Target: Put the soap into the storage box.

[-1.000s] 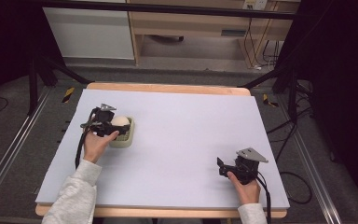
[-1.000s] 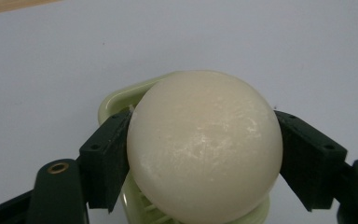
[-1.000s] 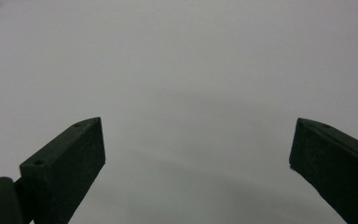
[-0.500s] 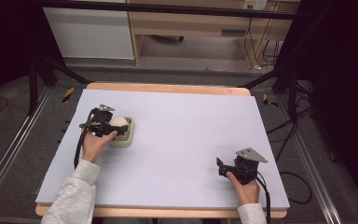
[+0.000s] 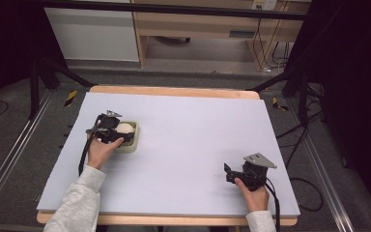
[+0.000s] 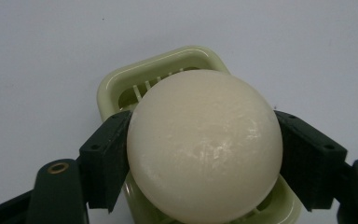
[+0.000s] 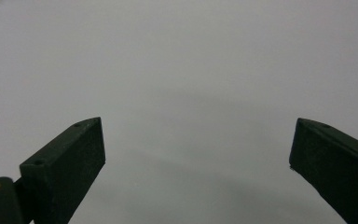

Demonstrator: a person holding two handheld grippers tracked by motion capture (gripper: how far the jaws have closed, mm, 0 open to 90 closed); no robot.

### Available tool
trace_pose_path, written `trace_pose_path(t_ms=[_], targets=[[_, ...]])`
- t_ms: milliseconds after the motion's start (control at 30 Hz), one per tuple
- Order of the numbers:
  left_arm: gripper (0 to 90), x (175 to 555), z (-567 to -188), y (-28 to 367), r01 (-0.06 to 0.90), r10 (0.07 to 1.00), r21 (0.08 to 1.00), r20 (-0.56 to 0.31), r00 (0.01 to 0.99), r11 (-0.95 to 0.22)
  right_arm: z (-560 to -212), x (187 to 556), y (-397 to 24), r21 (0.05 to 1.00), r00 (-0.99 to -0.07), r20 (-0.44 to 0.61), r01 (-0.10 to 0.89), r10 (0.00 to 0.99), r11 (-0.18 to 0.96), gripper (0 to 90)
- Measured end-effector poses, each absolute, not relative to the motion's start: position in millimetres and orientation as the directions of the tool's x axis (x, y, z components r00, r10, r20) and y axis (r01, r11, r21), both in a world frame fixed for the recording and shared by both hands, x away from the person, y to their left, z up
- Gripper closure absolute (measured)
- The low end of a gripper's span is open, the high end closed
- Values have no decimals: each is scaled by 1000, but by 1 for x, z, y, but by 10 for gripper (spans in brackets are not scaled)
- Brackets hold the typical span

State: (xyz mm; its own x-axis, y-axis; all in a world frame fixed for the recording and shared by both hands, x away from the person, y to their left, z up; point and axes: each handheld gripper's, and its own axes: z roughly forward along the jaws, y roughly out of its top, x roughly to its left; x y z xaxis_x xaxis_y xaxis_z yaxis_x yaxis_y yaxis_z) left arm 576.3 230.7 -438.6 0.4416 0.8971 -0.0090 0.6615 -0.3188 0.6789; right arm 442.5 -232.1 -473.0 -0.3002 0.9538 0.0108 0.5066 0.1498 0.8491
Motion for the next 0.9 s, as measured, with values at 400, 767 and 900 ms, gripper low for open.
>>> trace_pose_path(t_ms=[400, 767, 900], targets=[[244, 577, -442, 230, 671, 899, 668, -5, 437, -323, -473, 442, -232, 849, -302, 13, 507, 953, 149, 38], [244, 576, -445, 226, 671, 897, 658, 17, 442, -343, -473, 443, -231, 849, -301, 10, 507, 954, 151, 38], [243, 576, -445, 226, 669, 898, 660, 19, 440, -342, -473, 443, -231, 848, -301, 11, 508, 953, 151, 38]])
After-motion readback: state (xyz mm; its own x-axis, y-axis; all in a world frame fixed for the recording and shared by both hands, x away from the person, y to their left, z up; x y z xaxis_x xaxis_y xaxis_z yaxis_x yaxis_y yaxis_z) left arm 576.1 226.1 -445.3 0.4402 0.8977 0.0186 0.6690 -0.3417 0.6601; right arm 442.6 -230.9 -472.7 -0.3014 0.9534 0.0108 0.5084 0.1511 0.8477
